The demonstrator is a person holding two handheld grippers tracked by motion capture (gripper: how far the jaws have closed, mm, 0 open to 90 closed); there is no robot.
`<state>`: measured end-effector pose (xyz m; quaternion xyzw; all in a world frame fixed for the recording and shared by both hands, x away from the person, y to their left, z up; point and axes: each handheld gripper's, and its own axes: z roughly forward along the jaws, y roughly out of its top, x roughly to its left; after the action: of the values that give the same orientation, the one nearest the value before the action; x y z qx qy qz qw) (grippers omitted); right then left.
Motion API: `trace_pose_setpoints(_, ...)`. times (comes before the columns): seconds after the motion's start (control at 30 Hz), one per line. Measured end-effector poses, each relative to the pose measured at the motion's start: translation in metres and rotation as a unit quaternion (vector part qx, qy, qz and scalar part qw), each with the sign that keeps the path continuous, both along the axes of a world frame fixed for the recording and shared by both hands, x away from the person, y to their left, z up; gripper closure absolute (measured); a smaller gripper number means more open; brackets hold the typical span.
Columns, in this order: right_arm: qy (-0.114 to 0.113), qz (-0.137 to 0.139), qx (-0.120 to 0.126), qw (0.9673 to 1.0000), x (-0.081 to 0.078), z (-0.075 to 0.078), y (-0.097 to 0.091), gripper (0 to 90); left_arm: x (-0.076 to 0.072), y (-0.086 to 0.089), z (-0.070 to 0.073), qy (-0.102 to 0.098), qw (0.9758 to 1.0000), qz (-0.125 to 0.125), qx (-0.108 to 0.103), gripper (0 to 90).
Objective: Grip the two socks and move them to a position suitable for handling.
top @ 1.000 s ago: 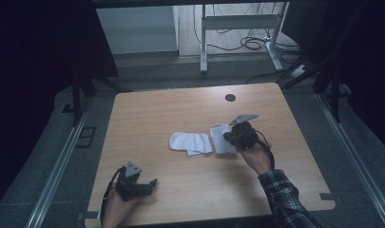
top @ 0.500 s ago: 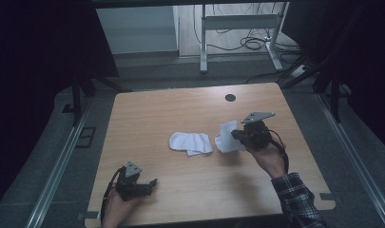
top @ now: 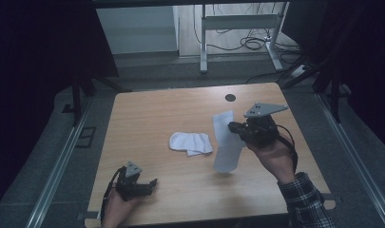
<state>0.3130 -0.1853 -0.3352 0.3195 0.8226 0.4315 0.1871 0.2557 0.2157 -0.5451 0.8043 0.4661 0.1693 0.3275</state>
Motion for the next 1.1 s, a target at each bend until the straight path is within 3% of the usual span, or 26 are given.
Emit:
trace_pose_setpoints(0.07,0.001,-0.010,0.002,0.9999,0.005,0.000,-0.003,85.4,0.000,0.000,0.000,0.000,1.0000,0.001,0.000,12.4)
trace_pose_setpoints(0.17,0.016,-0.027,-0.005,0.9995,0.016,-0.013,-0.008,85.3,0.000,0.000,0.000,-0.001,1.0000,0.001,-0.001,12.3)
trace_pose_setpoints(0.3,0.066,-0.066,-0.018,0.9954,0.042,-0.062,-0.026,85.0,0.000,0.000,0.000,0.000,1.0000,-0.002,0.002,12.3)
trace_pose_setpoints(0.37,0.098,-0.098,-0.023,0.9900,0.057,-0.100,-0.043,84.8,0.000,0.000,0.000,0.001,1.0000,0.000,0.000,12.3)
trace_pose_setpoints(0.4,0.098,-0.098,-0.023,0.9900,0.057,-0.100,-0.043,84.8,0.000,0.000,0.000,0.001,1.0000,0.000,0.001,12.3)
trace_pose_setpoints(0.47,0.109,-0.120,-0.032,0.9863,0.064,-0.122,-0.053,84.1,0.000,0.000,0.000,0.001,1.0000,0.000,0.001,12.3)
trace_pose_setpoints(0.53,0.114,-0.128,-0.040,0.9843,0.067,-0.134,-0.059,81.5,0.000,0.000,0.000,0.001,1.0000,0.000,0.001,12.2)
trace_pose_setpoints(0.6,0.114,-0.133,-0.043,0.9836,0.067,-0.138,-0.061,78.8,0.000,0.000,0.000,0.001,1.0000,0.001,0.001,12.2)
trace_pose_setpoints(0.67,0.106,-0.145,-0.065,0.9816,0.066,-0.147,-0.068,66.0,0.000,0.000,0.000,0.001,1.0000,0.001,0.001,12.2)
trace_pose_setpoints(0.7,0.106,-0.145,-0.065,0.9816,0.066,-0.147,-0.068,66.0,0.000,0.000,0.000,0.001,1.0000,0.001,0.001,12.2)
trace_pose_setpoints(0.77,0.088,-0.152,-0.071,0.9819,0.065,-0.147,-0.074,59.6,0.000,-0.001,0.000,0.001,1.0000,0.002,0.001,12.1)
trace_pose_setpoints(0.93,0.073,-0.140,-0.074,0.9847,0.060,-0.143,-0.077,57.0,0.000,-0.002,0.002,0.010,0.9999,-0.005,0.007,12.6)
trace_pose_setpoints(0.97,0.065,-0.130,-0.076,0.9864,0.055,-0.143,-0.076,55.4,0.000,-0.004,0.003,0.015,0.9998,-0.003,0.008,13.1)
trace_pose_setpoints(1.1,0.069,-0.104,-0.071,0.9896,0.045,-0.147,-0.075,51.3,-0.001,-0.011,0.008,0.024,0.9996,-0.014,0.003,13.9)
